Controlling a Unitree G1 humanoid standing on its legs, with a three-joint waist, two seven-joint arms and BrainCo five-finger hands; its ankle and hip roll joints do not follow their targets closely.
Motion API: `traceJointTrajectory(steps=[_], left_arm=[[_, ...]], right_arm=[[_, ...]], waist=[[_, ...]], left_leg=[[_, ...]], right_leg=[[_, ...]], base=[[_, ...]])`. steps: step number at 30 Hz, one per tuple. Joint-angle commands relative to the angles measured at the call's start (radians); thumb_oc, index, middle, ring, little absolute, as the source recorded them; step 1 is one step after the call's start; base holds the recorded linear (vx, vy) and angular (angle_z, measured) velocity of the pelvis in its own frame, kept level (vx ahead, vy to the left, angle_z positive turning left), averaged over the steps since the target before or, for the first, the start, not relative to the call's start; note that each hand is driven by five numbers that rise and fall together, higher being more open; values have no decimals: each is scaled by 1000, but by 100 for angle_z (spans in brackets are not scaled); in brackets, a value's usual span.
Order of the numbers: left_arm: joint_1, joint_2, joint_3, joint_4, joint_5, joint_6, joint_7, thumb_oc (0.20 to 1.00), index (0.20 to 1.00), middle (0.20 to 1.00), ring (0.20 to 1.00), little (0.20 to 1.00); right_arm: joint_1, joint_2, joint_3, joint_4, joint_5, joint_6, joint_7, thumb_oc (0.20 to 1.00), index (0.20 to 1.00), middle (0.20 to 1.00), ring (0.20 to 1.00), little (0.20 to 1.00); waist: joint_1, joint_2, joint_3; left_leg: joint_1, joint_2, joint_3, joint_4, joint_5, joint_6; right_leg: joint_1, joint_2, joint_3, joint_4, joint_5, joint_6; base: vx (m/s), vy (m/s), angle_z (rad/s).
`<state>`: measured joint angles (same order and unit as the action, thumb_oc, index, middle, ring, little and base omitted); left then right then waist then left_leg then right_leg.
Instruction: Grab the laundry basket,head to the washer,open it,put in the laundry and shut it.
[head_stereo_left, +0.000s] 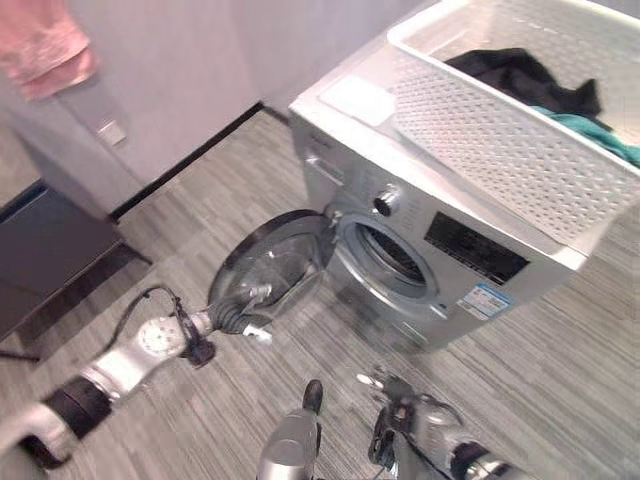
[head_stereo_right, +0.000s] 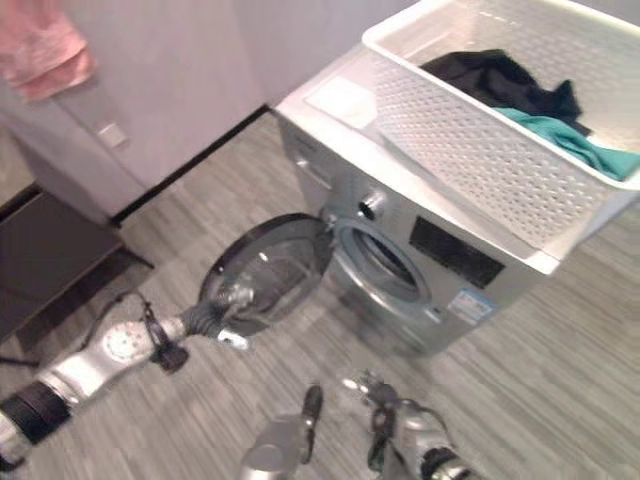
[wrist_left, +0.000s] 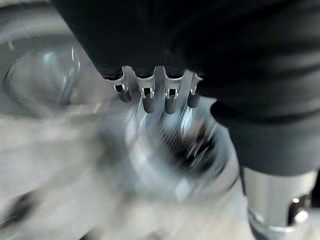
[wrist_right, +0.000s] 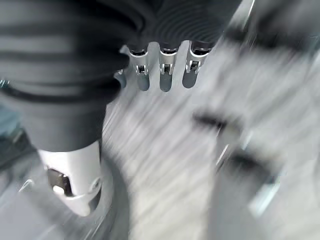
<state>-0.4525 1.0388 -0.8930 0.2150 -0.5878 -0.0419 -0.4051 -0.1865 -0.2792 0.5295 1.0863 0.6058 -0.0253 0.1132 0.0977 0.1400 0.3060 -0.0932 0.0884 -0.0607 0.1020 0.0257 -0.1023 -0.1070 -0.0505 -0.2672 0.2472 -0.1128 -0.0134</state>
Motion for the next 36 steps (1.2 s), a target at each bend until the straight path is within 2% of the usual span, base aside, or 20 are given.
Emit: traceJointTrajectory(steps=[1, 2, 3, 5, 6, 11, 12, 13, 15, 17, 18, 19, 21, 25, 26, 30, 33, 34, 35, 36], left_arm=[[38, -121, -86, 122, -113, 40, -148, 1000, 1000, 1000, 1000, 1000], [37, -122, -88, 124, -112, 39, -149, 1000, 1000, 1000, 1000, 1000], [-18, -192, -119, 334, 16, 12, -113, 1000, 1000, 1000, 1000, 1000], [-19, -195, -119, 337, 17, 10, -113, 1000, 1000, 1000, 1000, 1000], [-40, -269, -75, 509, 145, -16, -49, 1000, 1000, 1000, 1000, 1000], [-226, -434, 154, 926, 479, -54, 216, 1000, 1000, 1000, 1000, 1000], [-226, -434, 154, 926, 479, -54, 216, 1000, 1000, 1000, 1000, 1000], [-325, -423, 261, 1059, 556, -29, 322, 1000, 1000, 1000, 1000, 1000], [-377, -409, 286, 1105, 577, -22, 351, 1000, 1000, 1000, 1000, 1000], [-483, -315, 323, 1141, 681, -17, 481, 1000, 1000, 1000, 1000, 1000], [-483, -315, 323, 1141, 681, -17, 481, 1000, 1000, 1000, 1000, 1000], [-510, -254, 337, 1126, 717, -26, 544, 1000, 1000, 1000, 1000, 1000], [-534, -211, 359, 1121, 708, -30, 590, 1000, 1000, 1000, 1000, 1000], [-543, -170, 405, 1105, 664, -44, 646, 1000, 1000, 1000, 1000, 1000], [-542, -169, 440, 1097, 606, -51, 662, 1000, 1000, 1000, 1000, 1000], [-503, -181, 481, 1086, 547, -63, 649, 1000, 1000, 1000, 1000, 1000], [-389, -220, 541, 1044, 517, -78, 633, 1000, 1000, 1000, 1000, 1000], [-282, -268, 598, 1000, 488, -92, 626, 1000, 1000, 1000, 1000, 1000], [-280, -269, 600, 998, 489, -91, 626, 1000, 1000, 1000, 1000, 1000], [-169, -330, 655, 932, 457, -102, 618, 1000, 1000, 1000, 1000, 1000]], right_arm=[[-34, 66, -46, 21, -98, -22, 33, 1000, 1000, 1000, 1000, 1000], [-34, 66, -47, 21, -98, -22, 33, 1000, 1000, 1000, 1000, 1000], [-34, 16, -93, 52, -104, -31, 16, 1000, 1000, 1000, 1000, 1000], [-34, 15, -93, 53, -104, -31, 16, 1000, 1000, 1000, 1000, 1000], [-34, 0, -107, 50, -93, -34, 2, 1000, 1000, 1000, 1000, 1000], [-52, -10, -139, 48, -60, -47, -45, 1000, 1000, 1000, 1000, 1000], [-52, -10, -139, 48, -60, -47, -45, 1000, 1000, 1000, 1000, 1000], [-57, 2, -136, 10, -38, -54, -60, 1000, 1000, 1000, 1000, 1000], [-60, 10, -126, -6, -33, -59, -69, 1000, 1000, 1000, 1000, 1000], [-42, 11, -98, -95, -27, -87, -92, 1000, 1000, 1000, 1000, 1000], [-42, 11, -98, -95, -27, -87, -92, 1000, 1000, 1000, 1000, 1000], [-38, 9, -89, -134, -32, -107, -107, 1000, 1000, 1000, 1000, 1000], [-28, 8, -85, -140, -35, -113, -115, 1000, 1000, 1000, 1000, 1000], [-25, 10, -117, -81, -27, -109, -128, 1000, 1000, 1000, 1000, 1000], [-36, 5, -159, 8, -36, -102, -148, 1000, 1000, 1000, 1000, 1000], [-44, -18, -229, 104, -67, -73, -174, 1000, 1000, 1000, 1000, 1000], [-30, -75, -330, 170, -91, -51, -194, 1000, 1000, 1000, 1000, 1000], [-23, -131, -435, 201, -58, -45, -209, 1000, 1000, 1000, 1000, 1000], [-23, -132, -435, 201, -58, -45, -209, 1000, 1000, 1000, 1000, 1000], [-11, -187, -552, 188, 3, -57, -225, 1000, 1000, 1000, 1000, 1000]], waist=[[-29, -36, -33], [-28, -35, -33], [-71, -61, -10], [-70, -60, -11], [-92, -83, 9], [-105, -147, 71], [-105, -147, 71], [-106, -181, 99], [-109, -198, 107], [-113, -241, 134], [-113, -241, 134], [-117, -259, 144], [-121, -273, 145], [-123, -287, 138], [-125, -288, 132], [-130, -287, 116], [-135, -274, 90], [-141, -256, 69], [-141, -255, 69], [-143, -233, 42]], left_leg=[[-150, 69, -22, -67, 114, -29], [-150, 69, -21, -67, 114, -29], [-175, 73, 3, -52, 108, -24], [-176, 73, 4, -51, 108, -24], [-197, 74, 13, -41, 104, -19], [-256, 75, 18, -10, 101, -4], [-256, 75, 18, -10, 101, -4], [-271, 77, 26, -4, 98, 1], [-275, 79, 31, -5, 97, 2], [-293, 79, 38, -4, 92, 4], [-293, 79, 38, -4, 92, 4], [-304, 77, 46, -5, 86, 6], [-314, 74, 58, -2, 77, 9], [-321, 68, 85, 4, 56, 17], [-321, 60, 100, 13, 40, 24], [-306, 46, 126, 25, 7, 40], [-270, 27, 153, 45, -41, 66], [-233, 10, 170, 53, -72, 85], [-232, 10, 170, 53, -72, 85], [-192, -13, 173, 53, -100, 104]], right_leg=[[87, -23, 33, -73, -83, 73], [85, -24, 33, -72, -83, 73], [37, -33, 58, -51, -74, 78], [36, -33, 58, -50, -75, 78], [0, -36, 78, -35, -67, 78], [-88, -34, 102, -6, -42, 83], [-88, -34, 102, -6, -42, 83], [-109, -32, 113, -8, -29, 91], [-114, -31, 117, -14, -23, 95], [-132, -34, 126, -32, -1, 105], [-132, -34, 126, -32, -1, 105], [-138, -36, 133, -53, 15, 116], [-143, -40, 143, -80, 32, 125], [-145, -51, 164, -122, 63, 144], [-144, -62, 174, -140, 80, 155], [-139, -81, 193, -149, 100, 173], [-127, -105, 210, -130, 102, 185], [-121, -122, 219, -95, 98, 190], [-120, -122, 219, -95, 98, 191], [-114, -134, 228, -35, 86, 191]], base=[[3, 65, -28], [-12, 152, -47], [-7, 122, -54], [-22, 94, -36], [-43, 95, -20], [-53, 57, -25], [-11, 51, 10], [-13, 34, -6], [2, 22, -11], [34, 30, -3], [51, 71, -17], [49, 76, -17], [51, 80, -20], [52, 128, -18], [40, 87, -20], [55, 143, -20], [123, 225, -27], [131, 227, -39], [220, 302, -31], [175, 223, -24]])
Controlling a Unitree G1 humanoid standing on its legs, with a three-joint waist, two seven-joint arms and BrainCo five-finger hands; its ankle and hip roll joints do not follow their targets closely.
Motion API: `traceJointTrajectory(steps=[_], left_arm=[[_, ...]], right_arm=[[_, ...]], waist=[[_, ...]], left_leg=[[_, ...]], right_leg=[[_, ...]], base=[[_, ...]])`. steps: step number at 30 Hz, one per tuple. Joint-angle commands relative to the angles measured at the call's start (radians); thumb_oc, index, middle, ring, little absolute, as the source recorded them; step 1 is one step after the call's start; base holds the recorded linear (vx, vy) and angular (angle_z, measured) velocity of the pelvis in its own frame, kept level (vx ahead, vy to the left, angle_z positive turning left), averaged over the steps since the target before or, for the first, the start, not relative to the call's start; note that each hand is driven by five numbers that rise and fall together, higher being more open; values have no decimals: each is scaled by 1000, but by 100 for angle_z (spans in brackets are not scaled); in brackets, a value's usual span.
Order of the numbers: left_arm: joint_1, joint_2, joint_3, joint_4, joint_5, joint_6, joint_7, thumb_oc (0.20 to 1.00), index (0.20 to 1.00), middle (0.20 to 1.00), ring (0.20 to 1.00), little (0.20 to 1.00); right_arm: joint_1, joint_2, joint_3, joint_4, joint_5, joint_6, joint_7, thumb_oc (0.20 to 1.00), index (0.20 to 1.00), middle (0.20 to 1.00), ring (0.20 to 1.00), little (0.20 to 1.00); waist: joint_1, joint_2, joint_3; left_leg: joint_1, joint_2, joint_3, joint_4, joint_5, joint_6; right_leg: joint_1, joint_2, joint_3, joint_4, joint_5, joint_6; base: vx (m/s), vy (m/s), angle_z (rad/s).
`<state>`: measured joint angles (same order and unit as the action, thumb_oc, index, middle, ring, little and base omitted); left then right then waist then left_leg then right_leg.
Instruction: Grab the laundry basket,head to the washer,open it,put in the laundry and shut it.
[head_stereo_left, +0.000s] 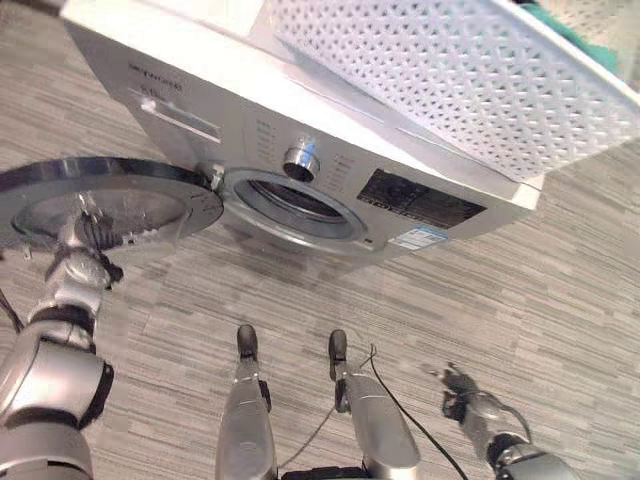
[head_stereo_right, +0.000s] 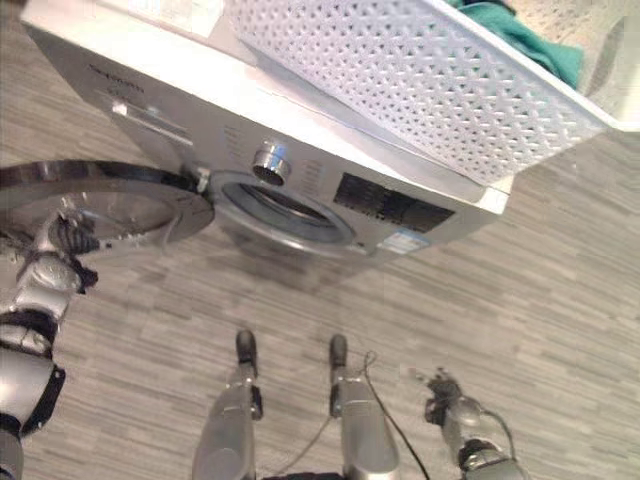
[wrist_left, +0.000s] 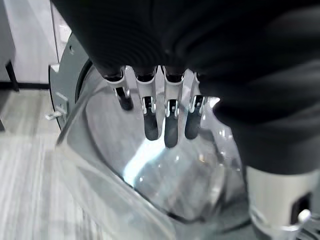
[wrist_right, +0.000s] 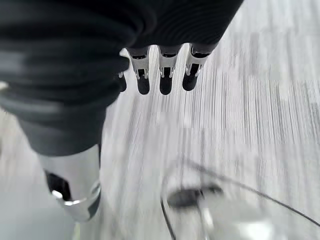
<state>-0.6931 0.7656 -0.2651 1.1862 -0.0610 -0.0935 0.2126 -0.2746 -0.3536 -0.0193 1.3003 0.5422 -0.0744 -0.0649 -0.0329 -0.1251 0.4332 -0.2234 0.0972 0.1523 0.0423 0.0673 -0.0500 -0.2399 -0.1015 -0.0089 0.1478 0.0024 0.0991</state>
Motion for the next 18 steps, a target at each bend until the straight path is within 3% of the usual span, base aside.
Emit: traceJointTrajectory(steps=[1, 3, 5, 6, 7, 10, 13, 18], left_arm=[[131, -83, 54, -85, -78, -57, -4, 1000, 1000, 1000, 1000, 1000], [260, -129, 109, -190, -96, -71, -16, 1000, 1000, 1000, 1000, 1000], [320, -151, 133, -233, -89, -70, -18, 1000, 1000, 1000, 1000, 1000], [425, -192, 185, -275, -77, -78, -25, 1000, 1000, 1000, 1000, 1000], [455, -215, 195, -284, -82, -82, -32, 1000, 1000, 1000, 1000, 1000], [512, -245, 207, -276, -81, -83, -42, 1000, 1000, 1000, 1000, 1000], [527, -277, 201, -216, -65, -67, -50, 1000, 1000, 1000, 1000, 1000], [522, -289, 140, -148, -3, -48, -47, 1000, 1000, 1000, 1000, 1000]], right_arm=[[88, -138, -56, -74, 89, -20, -55, 1000, 1000, 1000, 1000, 1000], [132, -186, -162, -275, 125, -72, -98, 1000, 1000, 1000, 1000, 1000], [164, -190, -196, -373, 107, -91, -123, 1000, 1000, 1000, 1000, 1000], [201, -235, -270, -623, 3, -133, -185, 1000, 1000, 1000, 1000, 1000], [190, -270, -281, -722, -60, -146, -208, 1000, 1000, 1000, 1000, 1000], [143, -341, -319, -893, -131, -176, -263, 1000, 1000, 1000, 1000, 1000], [26, -465, -303, -1052, -216, -175, -298, 1000, 1000, 1000, 1000, 1000], [-130, -645, -191, -1072, -271, -146, -277, 1000, 1000, 1000, 1000, 1000]], waist=[[-19, 42, -96], [-35, 61, -118], [-39, 67, -126], [-43, 81, -149], [-41, 86, -156], [-29, 108, -191], [-21, 124, -233], [-7, 84, -249]], left_leg=[[-45, -40, -42, 117, -152, 62], [0, -72, -59, 116, -171, 87], [21, -83, -67, 116, -180, 96], [72, -108, -75, 111, -200, 119], [96, -119, -76, 110, -213, 127], [137, -130, -79, 89, -220, 130], [195, -150, -113, 74, -248, 123], [234, -188, -209, 131, -295, 104]], right_leg=[[18, -89, -21, 109, -23, 78], [9, -76, 23, 230, -25, 64], [2, -66, 40, 279, -32, 58], [-11, -47, 73, 358, -17, 49], [-12, -53, 76, 367, -15, 47], [-13, -45, 77, 304, -34, 40], [-14, -29, 101, 107, -19, 66], [-35, -46, 192, -89, 91, 97]], base=[[233, 296, -20], [152, 175, -11], [142, 123, -5], [229, 175, -1], [261, 172, -12], [174, 61, -16], [216, -47, 17], [201, -132, 67]])
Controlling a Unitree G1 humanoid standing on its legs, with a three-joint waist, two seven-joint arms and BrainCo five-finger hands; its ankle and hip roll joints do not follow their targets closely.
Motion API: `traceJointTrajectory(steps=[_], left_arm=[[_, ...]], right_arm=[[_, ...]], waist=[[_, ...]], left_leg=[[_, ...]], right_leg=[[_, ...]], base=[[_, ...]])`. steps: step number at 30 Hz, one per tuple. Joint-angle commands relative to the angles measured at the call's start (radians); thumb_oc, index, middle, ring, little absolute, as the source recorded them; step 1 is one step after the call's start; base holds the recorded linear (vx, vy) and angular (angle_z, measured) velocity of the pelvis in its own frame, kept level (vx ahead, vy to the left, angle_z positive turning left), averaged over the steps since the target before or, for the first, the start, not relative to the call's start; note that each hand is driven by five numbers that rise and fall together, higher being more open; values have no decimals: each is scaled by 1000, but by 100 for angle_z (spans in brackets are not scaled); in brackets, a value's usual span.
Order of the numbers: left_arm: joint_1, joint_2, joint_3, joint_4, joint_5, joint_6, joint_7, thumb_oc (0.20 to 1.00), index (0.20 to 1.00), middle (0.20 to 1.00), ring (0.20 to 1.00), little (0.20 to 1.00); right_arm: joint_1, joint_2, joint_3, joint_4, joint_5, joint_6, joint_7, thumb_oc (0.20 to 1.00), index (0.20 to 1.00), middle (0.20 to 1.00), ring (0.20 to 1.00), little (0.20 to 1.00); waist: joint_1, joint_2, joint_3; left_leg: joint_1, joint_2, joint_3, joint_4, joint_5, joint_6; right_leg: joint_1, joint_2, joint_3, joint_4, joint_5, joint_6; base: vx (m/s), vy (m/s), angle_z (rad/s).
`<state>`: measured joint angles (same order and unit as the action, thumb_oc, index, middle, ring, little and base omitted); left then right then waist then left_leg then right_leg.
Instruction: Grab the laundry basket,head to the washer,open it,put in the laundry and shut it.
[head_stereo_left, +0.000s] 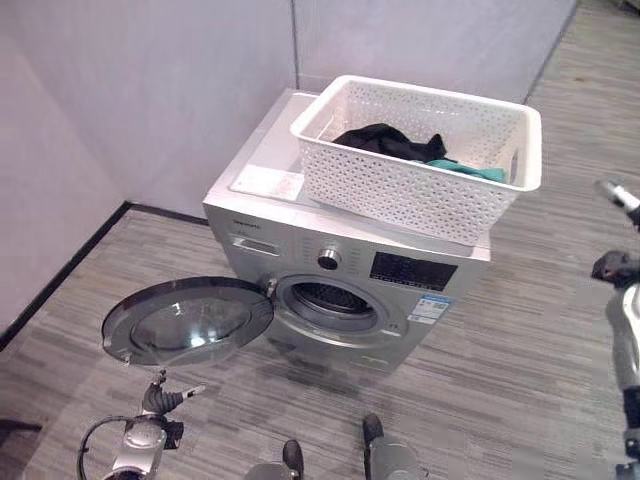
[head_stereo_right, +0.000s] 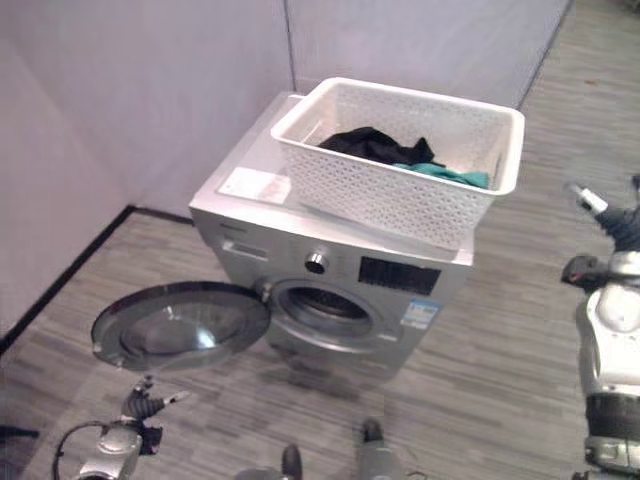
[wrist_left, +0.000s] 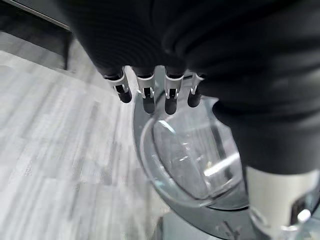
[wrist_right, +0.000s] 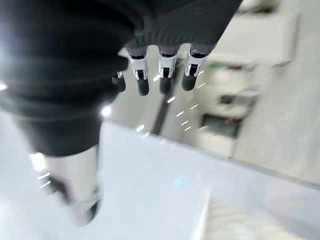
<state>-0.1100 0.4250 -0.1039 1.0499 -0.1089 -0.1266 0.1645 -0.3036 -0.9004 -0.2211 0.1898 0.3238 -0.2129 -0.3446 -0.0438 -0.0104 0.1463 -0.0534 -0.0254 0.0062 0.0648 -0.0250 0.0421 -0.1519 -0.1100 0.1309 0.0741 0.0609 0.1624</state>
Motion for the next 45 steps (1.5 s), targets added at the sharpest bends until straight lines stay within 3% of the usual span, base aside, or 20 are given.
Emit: traceJointTrajectory(steps=[1, 4, 5, 6, 7, 10, 14, 16, 17, 18, 19, 20, 21, 22, 23, 27, 30, 40, 45], left_arm=[[-57, 40, -42, -6, 50, -14, -2, 1000, 1000, 1000, 1000, 1000], [-19, 5, -68, -9, 21, -18, -22, 1000, 1000, 1000, 1000, 1000], [-19, 5, -68, -9, 21, -18, -22, 1000, 1000, 1000, 1000, 1000], [13, -27, -79, -21, -28, -24, -40, 1000, 1000, 1000, 1000, 1000], [24, -39, -85, -17, -41, -25, -46, 1000, 1000, 1000, 1000, 1000], [55, -86, -75, 11, -95, -22, -50, 1000, 1000, 1000, 1000, 1000], [69, -108, -76, 73, -121, -6, -65, 1000, 1000, 1000, 1000, 1000], [69, -102, -76, 85, -130, 8, -91, 1000, 1000, 1000, 1000, 1000], [70, -100, -79, 95, -128, 14, -101, 1000, 1000, 1000, 1000, 1000], [69, -102, -76, 116, -129, 18, -110, 1000, 1000, 1000, 1000, 1000], [53, -101, -74, 126, -128, 22, -114, 1000, 1000, 1000, 1000, 1000], [49, -97, -71, 136, -115, 26, -129, 1000, 1000, 1000, 1000, 1000], [57, -85, -77, 135, -91, 31, -133, 1000, 1000, 1000, 1000, 1000], [57, -85, -76, 135, -91, 31, -133, 1000, 1000, 1000, 1000, 1000], [60, -86, -71, 143, -90, 26, -132, 1000, 1000, 1000, 1000, 1000], [92, -83, -33, 170, -107, 22, -141, 1000, 1000, 1000, 1000, 1000], [114, -64, 3, 198, -118, 21, -142, 1000, 1000, 1000, 1000, 1000], [120, -61, 26, 176, -156, 21, -165, 1000, 1000, 1000, 1000, 1000], [104, -67, 3, 113, -215, -2, -156, 1000, 1000, 1000, 1000, 1000]], right_arm=[[-161, -149, 58, 67, -63, 1, 15, 1000, 1000, 1000, 1000, 1000], [-333, -249, 225, 174, -45, 33, 68, 1000, 1000, 1000, 1000, 1000], [-333, -249, 225, 174, -45, 33, 68, 1000, 1000, 1000, 1000, 1000], [-485, -288, 397, 284, -30, 63, 124, 1000, 1000, 1000, 1000, 1000], [-512, -294, 442, 316, -34, 78, 148, 1000, 1000, 1000, 1000, 1000], [-617, -334, 618, 333, -71, 126, 229, 1000, 1000, 1000, 1000, 1000], [-791, -367, 851, 407, -77, 152, 332, 1000, 1000, 1000, 1000, 1000], [-847, -420, 949, 436, -37, 181, 397, 1000, 1000, 1000, 1000, 1000], [-865, -448, 1000, 452, -37, 189, 422, 1000, 1000, 1000, 1000, 1000], [-871, -472, 1026, 475, -46, 196, 437, 1000, 1000, 1000, 1000, 1000], [-867, -504, 1041, 476, -60, 190, 447, 1000, 1000, 1000, 1000, 1000], [-875, -528, 1068, 490, -98, 200, 461, 1000, 1000, 1000, 1000, 1000], [-847, -498, 1063, 556, -157, 200, 490, 1000, 1000, 1000, 1000, 1000], [-850, -497, 1067, 556, -157, 200, 491, 1000, 1000, 1000, 1000, 1000], [-844, -491, 1077, 569, -182, 195, 503, 1000, 1000, 1000, 1000, 1000], [-906, -444, 1145, 664, -256, 205, 521, 1000, 1000, 1000, 1000, 1000], [-903, -414, 1129, 702, -276, 211, 529, 1000, 1000, 1000, 1000, 1000], [-878, -458, 1154, 628, -302, 209, 574, 1000, 1000, 1000, 1000, 1000], [-927, -399, 1199, 696, -296, 211, 568, 1000, 1000, 1000, 1000, 1000]], waist=[[18, -45, 35], [42, -71, 28], [42, -71, 28], [54, -97, 18], [61, -111, 10], [59, -128, -21], [48, -136, -43], [31, -146, -36], [18, -147, -31], [-2, -146, -31], [-23, -141, -24], [-36, -136, -24], [-19, -132, -19], [-20, -132, -21], [-16, -128, -27], [-5, -111, -41], [5, -106, -45], [-5, -89, -23], [7, -86, 7]], left_leg=[[74, -67, -86, 119, -213, 5], [101, -64, -142, 131, -231, -7], [101, -64, -142, 131, -231, -7], [129, -61, -183, 116, -234, -23], [139, -59, -197, 112, -234, -27], [170, 0, -257, 100, -233, -61], [156, 105, -291, 125, -161, -113], [108, 137, -243, 168, -119, -115], [102, 167, -176, 157, -114, -116], [110, 207, -76, 99, -105, -121], [79, 264, 41, 47, -32, -142], [94, 309, 129, -4, -3, -155], [86, 297, 80, -24, 11, -170], [83, 296, 79, -25, 13, -169], [83, 283, 42, -42, -10, -168], [107, 274, 99, -85, -1, -171], [117, 274, 117, -95, 6, -173], [113, 282, 121, -110, 34, -180], [89, 288, 119, -106, 52, -184]], right_leg=[[-125, -44, 57, -42, 45, 37], [-117, -54, 46, -87, 67, 40], [-117, -54, 46, -87, 67, 40], [-90, -48, 53, -86, 72, 39], [-80, -44, 63, -74, 81, 38], [-69, 7, 70, -11, 53, 20], [-22, 46, -38, 20, -20, -22], [-1, 49, -82, 18, -44, -41], [9, 48, -110, 20, -62, -47], [17, 42, -138, 18, -77, -46], [25, 21, -185, 15, -88, -41], [18, 11, -199, 31, -93, -42], [17, 14, -205, 33, -91, -42], [15, 13, -206, 32, -90, -41], [13, 11, -202, 28, -85, -38], [6, -6, -200, 10, -61, -29], [-3, -9, -192, 0, -51, -28], [-47, 3, -173, 12, -50, -30], [-91, 17, -156, 18, -39, -31]], base=[[192, -171, 70], [160, -172, 45], [209, -242, 58], [211, -234, 48], [295, -349, 57], [264, -339, 69], [186, -354, 83], [68, -264, 107], [50, -180, 111], [-1, -89, 139], [-40, 0, 190], [-77, 45, 185], [-47, 44, 158], [-24, 15, 92], [14, 26, 6], [22, 62, -12], [24, 20, -18], [2, -6, -12], [-48, -24, -20]])
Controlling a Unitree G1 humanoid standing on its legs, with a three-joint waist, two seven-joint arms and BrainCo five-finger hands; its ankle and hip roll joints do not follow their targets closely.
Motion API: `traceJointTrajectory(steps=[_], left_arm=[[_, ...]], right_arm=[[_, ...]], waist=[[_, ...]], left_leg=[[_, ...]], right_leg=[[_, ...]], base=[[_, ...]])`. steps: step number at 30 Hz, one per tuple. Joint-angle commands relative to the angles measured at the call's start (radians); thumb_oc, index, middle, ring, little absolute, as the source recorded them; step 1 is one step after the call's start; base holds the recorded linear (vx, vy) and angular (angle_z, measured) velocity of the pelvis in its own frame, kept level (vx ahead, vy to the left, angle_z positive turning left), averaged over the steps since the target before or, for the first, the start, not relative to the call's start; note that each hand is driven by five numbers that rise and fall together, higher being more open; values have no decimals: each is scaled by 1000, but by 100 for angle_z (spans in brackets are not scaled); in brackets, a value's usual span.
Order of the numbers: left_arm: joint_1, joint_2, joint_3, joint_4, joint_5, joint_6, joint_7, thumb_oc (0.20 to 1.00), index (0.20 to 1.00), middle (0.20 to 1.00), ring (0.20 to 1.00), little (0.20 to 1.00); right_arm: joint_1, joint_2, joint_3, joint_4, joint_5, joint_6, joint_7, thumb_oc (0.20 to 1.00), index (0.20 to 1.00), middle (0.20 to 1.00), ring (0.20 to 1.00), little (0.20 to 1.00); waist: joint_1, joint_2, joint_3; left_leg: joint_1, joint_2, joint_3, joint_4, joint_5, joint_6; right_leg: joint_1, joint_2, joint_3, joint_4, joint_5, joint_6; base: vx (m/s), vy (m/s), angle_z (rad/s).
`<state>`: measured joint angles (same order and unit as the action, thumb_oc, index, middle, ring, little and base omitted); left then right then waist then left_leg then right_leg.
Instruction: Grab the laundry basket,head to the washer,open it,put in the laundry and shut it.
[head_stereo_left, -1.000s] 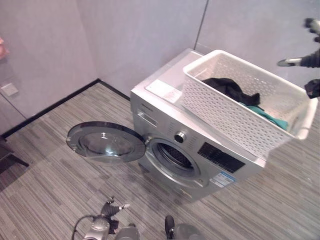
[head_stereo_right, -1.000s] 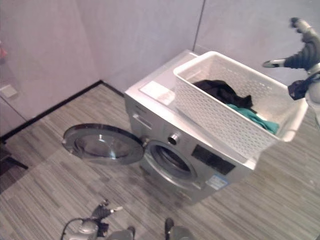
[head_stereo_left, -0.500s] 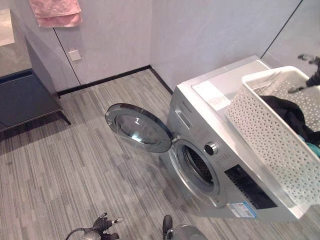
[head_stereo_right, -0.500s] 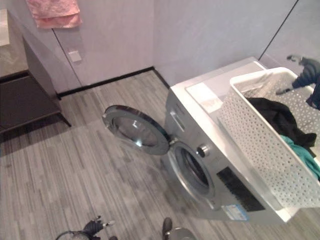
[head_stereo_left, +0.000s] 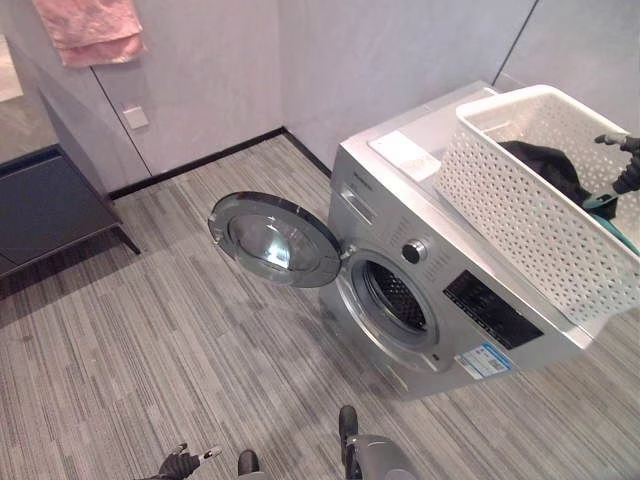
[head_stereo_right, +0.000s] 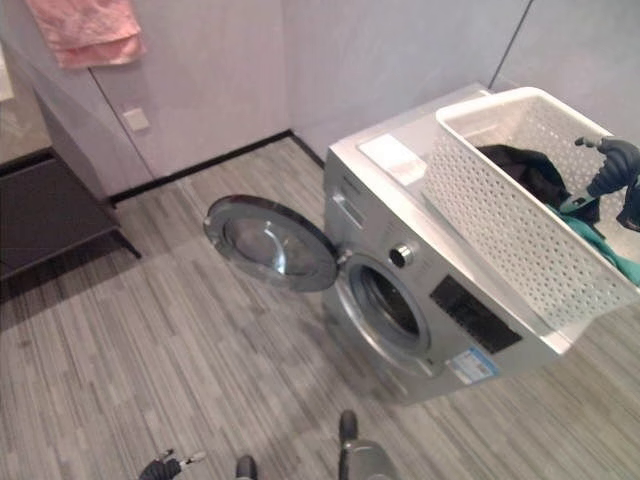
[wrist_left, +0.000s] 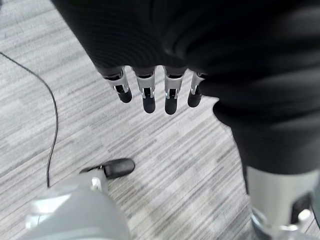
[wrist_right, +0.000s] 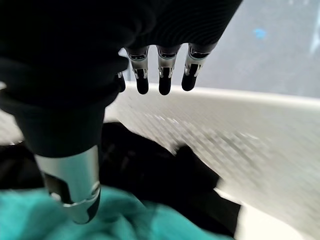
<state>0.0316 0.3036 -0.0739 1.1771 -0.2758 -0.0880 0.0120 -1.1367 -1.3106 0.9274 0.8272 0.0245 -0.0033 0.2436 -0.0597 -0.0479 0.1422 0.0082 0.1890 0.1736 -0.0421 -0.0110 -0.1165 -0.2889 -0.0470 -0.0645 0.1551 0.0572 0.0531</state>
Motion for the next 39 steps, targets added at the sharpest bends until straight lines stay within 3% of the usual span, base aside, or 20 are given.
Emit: traceJointTrajectory(steps=[1, 10, 23, 24, 25, 26, 32, 39], left_arm=[[-40, 54, -30, -23, -58, -44, -2, 1000, 1000, 1000, 1000, 1000], [-66, 71, -25, 7, -106, -50, 17, 1000, 1000, 1000, 1000, 1000], [-85, 85, -13, 25, -123, -44, 17, 1000, 1000, 1000, 1000, 1000], [-88, 81, -24, 15, -126, -46, 17, 1000, 1000, 1000, 1000, 1000], [-92, 78, -29, 10, -127, -47, 18, 1000, 1000, 1000, 1000, 1000], [-95, 76, -33, 4, -128, -48, 18, 1000, 1000, 1000, 1000, 1000], [-103, 62, -47, -12, -142, -52, 22, 1000, 1000, 1000, 1000, 1000], [-121, 52, -55, 6, -130, -51, 39, 1000, 1000, 1000, 1000, 1000]], right_arm=[[-108, 26, 56, 72, 8, 1, -22, 1000, 1000, 1000, 1000, 1000], [-189, 175, 88, 251, -15, 9, -48, 1000, 1000, 1000, 1000, 1000], [-86, 217, 101, 240, -70, 18, -9, 1000, 1000, 1000, 1000, 1000], [-45, 223, 86, 242, -78, 20, -5, 589, 589, 589, 589, 589], [-23, 225, 77, 235, -81, 21, -4, 482, 482, 482, 482, 482], [-8, 234, 69, 239, -82, 21, -2, 200, 200, 200, 200, 200], [51, 256, 26, 239, -73, 22, -3, 200, 200, 200, 200, 200], [-49, 270, -62, 258, -3, 13, -119, 200, 200, 200, 200, 200]], waist=[[26, -47, 15], [64, -47, 43], [91, -44, 82], [92, -41, 89], [91, -39, 94], [92, -37, 98], [89, -25, 108], [70, -14, 99]], left_leg=[[21, 74, -51, 2, 42, -26], [-39, 94, -77, -4, 92, -38], [-96, 115, -111, -16, 154, -55], [-101, 115, -114, -18, 157, -54], [-103, 114, -115, -20, 158, -54], [-105, 113, -116, -19, 159, -54], [-105, 108, -118, -21, 159, -52], [-86, 96, -107, -25, 139, -45]], right_leg=[[36, -44, 44, -63, -33, 78], [-8, -27, 23, -77, -28, 65], [-47, -12, -17, -66, -39, 50], [-53, -11, -19, -65, -40, 48], [-55, -11, -19, -65, -42, 48], [-58, -11, -20, -62, -42, 47], [-70, -11, -15, -49, -45, 46], [-69, -16, 6, -47, -43, 50]], base=[[-44, -42, -14], [3, -52, -2], [28, -37, 11], [23, -20, 4], [20, -16, 4], [6, -3, 5], [0, 1, 1], [-9, 27, -2]])
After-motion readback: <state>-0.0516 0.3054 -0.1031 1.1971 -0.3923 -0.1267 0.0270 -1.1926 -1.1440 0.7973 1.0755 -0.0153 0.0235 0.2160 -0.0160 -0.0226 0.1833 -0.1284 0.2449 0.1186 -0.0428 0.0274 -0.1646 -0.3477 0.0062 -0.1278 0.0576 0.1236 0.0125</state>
